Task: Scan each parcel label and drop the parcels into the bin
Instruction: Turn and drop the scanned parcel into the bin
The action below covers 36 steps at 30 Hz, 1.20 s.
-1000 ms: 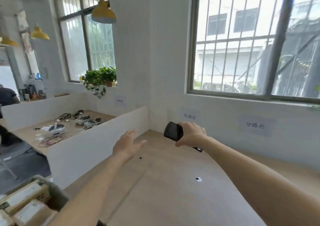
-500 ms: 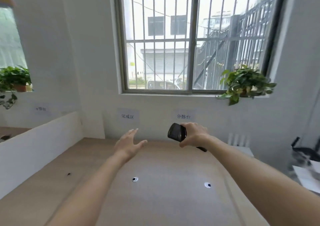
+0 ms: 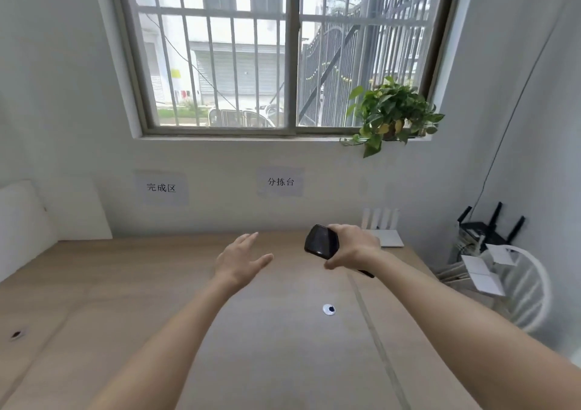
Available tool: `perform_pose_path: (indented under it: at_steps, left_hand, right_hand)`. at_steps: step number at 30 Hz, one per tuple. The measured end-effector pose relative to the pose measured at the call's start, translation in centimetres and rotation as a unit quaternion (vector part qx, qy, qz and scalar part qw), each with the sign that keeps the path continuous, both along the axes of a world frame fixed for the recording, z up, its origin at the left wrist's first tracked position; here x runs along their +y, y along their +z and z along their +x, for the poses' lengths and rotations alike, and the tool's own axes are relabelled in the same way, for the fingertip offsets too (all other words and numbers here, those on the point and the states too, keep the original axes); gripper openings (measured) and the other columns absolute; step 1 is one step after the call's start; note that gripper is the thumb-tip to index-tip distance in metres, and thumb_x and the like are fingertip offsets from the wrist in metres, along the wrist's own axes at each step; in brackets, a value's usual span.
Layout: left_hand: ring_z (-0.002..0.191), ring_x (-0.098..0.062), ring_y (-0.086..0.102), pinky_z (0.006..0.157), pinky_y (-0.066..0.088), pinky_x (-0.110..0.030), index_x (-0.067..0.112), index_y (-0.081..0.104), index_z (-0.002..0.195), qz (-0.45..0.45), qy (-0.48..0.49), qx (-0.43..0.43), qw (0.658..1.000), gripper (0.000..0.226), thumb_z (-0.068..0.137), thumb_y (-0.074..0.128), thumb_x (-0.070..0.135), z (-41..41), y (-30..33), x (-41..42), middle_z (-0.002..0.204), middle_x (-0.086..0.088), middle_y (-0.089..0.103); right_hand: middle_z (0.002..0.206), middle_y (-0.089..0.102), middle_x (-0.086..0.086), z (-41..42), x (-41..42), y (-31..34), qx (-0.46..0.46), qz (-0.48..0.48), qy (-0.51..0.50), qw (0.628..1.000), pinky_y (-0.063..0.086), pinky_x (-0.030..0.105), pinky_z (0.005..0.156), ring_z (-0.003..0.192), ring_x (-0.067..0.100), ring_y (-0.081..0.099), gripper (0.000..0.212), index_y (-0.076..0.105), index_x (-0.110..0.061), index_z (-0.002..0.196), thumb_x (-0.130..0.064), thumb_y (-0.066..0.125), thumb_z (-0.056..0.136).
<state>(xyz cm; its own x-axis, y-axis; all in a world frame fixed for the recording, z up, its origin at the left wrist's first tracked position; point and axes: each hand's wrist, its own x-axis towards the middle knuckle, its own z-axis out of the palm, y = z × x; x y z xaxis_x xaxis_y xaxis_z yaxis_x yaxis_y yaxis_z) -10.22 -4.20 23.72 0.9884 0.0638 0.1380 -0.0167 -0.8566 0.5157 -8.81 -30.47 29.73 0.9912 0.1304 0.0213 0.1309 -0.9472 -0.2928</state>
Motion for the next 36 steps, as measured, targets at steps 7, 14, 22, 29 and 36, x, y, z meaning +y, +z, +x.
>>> perform_pose_path:
  at_steps: [7,14,22,29,36]
  left_hand:
    - [0.147,-0.017,0.031,0.116,0.033,-0.039,0.03,0.035,0.153,0.004,-0.025,0.068,0.997,0.078,0.087,0.059,0.064,8.3,-7.5,1.6,0.161,0.004,0.03]
    - [0.144,-0.018,0.035,0.109,0.037,-0.037,0.032,0.033,0.154,0.022,-0.027,0.135,0.99,0.072,0.092,0.055,0.061,12.0,-15.1,2.2,0.16,0.009,0.031]
    - [0.147,-0.019,0.029,0.112,0.033,-0.039,0.03,0.03,0.155,0.042,-0.035,0.219,0.974,0.071,0.094,0.051,0.06,14.2,-25.8,3.3,0.161,0.005,0.029]
    - [0.147,-0.021,0.029,0.116,0.031,-0.04,0.028,0.033,0.154,0.027,-0.012,0.282,0.959,0.071,0.093,0.054,0.059,15.4,-34.6,4.2,0.16,0.001,0.032]
    - [0.148,-0.02,0.028,0.118,0.027,-0.037,0.026,0.036,0.153,0.024,-0.002,0.313,0.95,0.071,0.093,0.054,0.058,16.0,-39.7,4.0,0.16,-0.001,0.034]
  right_hand:
    - [0.107,0.059,-0.012,7.0,1.5,-7.1,0.054,-0.025,-0.017,0.998,0.041,0.03,0.073,0.1,0.017,0.059,0.059,0.056,-0.038,0.113,-0.045,0.086,0.062]
    - [0.11,0.052,-0.009,11.6,3.2,-16.5,0.11,-0.058,-0.02,0.992,0.043,0.034,0.087,0.112,0.02,0.056,0.071,0.057,-0.034,0.127,-0.053,0.085,0.064]
    - [0.108,0.048,-0.008,16.1,4.6,-29.3,0.194,-0.045,-0.01,0.98,0.055,0.041,0.083,0.103,0.021,0.056,0.081,0.057,-0.03,0.126,-0.062,0.085,0.058]
    - [0.121,0.047,-0.006,18.6,5.2,-40.3,0.233,-0.063,0.002,0.97,0.05,0.036,0.076,0.11,0.018,0.053,0.079,0.052,-0.028,0.134,-0.058,0.085,0.069]
    - [0.125,0.045,-0.004,19.6,5.5,-46.7,0.272,-0.061,0.012,0.96,0.041,0.033,0.076,0.117,0.02,0.05,0.083,0.051,-0.025,0.131,-0.064,0.086,0.066]
